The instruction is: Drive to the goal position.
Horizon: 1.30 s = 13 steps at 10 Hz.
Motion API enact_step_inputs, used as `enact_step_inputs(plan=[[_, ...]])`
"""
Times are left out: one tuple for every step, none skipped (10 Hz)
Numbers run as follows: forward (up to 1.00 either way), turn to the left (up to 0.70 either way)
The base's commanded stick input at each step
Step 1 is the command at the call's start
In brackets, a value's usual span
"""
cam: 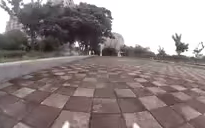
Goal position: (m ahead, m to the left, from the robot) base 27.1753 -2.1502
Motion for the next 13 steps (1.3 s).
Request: enact_step_inputs(plan=[[1.00, 0.00], [1.00, 0.00], [1.00, 0.00], [1.00, 0.00], [1.00, 0.00], [1.00, 0.00], [1.00, 0.00], [1.00, 0.00], [1.00, 0.00], [1.00, 0.00], [1.00, 0.00], [1.00, 0.00], [1.00, 0.00]])
